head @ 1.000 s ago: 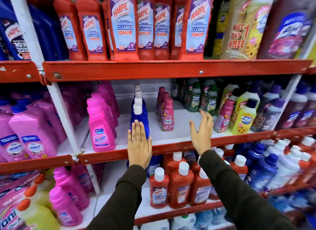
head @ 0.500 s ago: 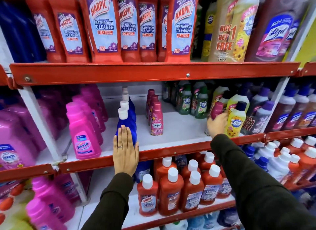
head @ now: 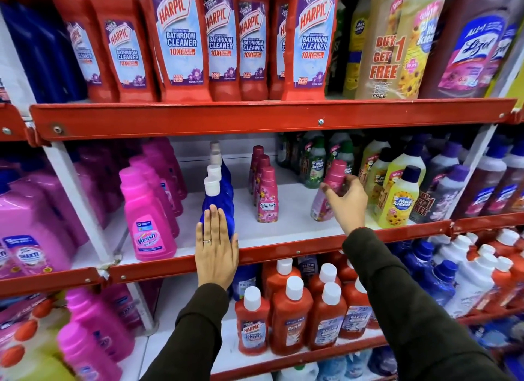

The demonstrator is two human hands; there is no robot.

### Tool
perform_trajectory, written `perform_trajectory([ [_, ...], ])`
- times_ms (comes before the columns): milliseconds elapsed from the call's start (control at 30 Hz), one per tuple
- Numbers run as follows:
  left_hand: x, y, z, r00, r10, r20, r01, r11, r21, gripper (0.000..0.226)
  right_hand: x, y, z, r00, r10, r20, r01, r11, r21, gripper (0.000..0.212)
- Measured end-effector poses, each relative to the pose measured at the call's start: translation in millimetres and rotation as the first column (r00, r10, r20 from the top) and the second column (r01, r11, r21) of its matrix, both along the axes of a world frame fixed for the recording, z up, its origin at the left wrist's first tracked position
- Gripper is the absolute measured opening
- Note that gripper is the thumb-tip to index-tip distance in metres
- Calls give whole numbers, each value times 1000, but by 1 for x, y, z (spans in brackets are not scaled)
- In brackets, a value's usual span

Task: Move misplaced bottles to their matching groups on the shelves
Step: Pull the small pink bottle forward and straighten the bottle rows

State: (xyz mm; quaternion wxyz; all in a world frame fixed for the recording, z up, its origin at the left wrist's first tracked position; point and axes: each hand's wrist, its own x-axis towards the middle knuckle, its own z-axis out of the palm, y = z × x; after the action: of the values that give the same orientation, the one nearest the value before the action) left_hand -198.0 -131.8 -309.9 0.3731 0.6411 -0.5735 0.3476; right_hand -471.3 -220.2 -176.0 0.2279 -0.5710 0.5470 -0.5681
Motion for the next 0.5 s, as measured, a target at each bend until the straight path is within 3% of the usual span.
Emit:
perform_trajectory([
  [200, -1, 2, 2, 1000, 20, 1, -20, 1000, 16, 77, 52, 32, -4, 988, 151, -16, -151, 988, -6, 52],
  [500, -1, 4, 4, 999, 39, 24, -39, 999, 28, 78, 93, 44, -26, 975, 216, -61, -216, 976, 2, 53],
])
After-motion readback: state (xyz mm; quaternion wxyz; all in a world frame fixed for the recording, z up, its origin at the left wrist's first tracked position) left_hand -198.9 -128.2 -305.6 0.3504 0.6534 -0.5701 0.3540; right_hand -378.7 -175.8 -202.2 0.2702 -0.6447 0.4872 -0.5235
